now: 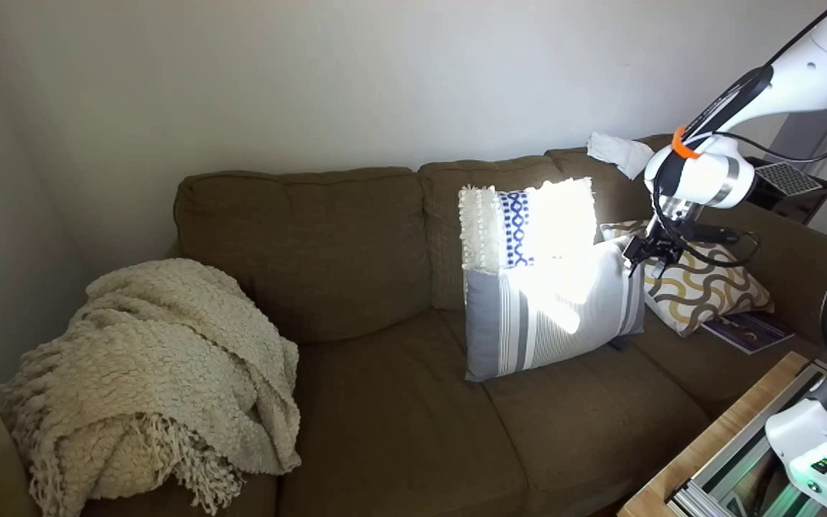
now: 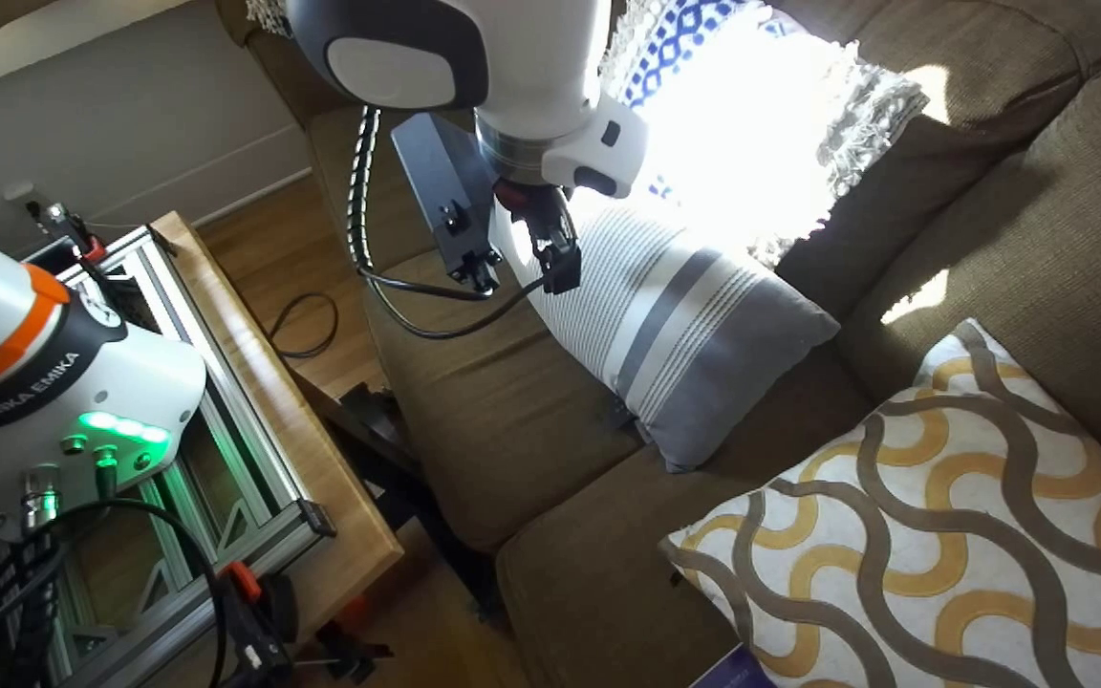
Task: Slide the black remote from under the pillow and put on the middle cushion on the couch
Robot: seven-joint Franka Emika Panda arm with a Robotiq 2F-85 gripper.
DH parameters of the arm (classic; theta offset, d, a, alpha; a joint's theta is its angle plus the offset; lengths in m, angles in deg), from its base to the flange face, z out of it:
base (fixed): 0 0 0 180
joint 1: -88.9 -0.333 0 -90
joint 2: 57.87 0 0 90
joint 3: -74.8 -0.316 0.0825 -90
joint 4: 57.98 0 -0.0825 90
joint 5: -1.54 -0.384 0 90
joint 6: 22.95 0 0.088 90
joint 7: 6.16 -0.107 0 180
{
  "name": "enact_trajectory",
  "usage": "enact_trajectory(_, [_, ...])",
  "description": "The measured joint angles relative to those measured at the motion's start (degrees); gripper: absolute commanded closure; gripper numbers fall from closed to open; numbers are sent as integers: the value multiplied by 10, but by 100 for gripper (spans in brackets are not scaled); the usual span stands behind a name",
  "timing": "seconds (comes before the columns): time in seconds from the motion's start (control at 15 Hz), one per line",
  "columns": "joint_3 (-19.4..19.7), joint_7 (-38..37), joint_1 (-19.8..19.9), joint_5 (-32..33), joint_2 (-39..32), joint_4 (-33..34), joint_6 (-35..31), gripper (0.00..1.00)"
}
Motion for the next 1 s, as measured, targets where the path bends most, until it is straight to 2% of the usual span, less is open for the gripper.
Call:
enact_trajectory(0.27, [-4, -2, 3, -2, 0, 3, 1, 0])
enact_trajectory(0.53, [-22, -35, 28, -65, -15, 20, 41, 0])
enact_trajectory(1.0, [-17, -94, 66, -171, -59, 20, 27, 0])
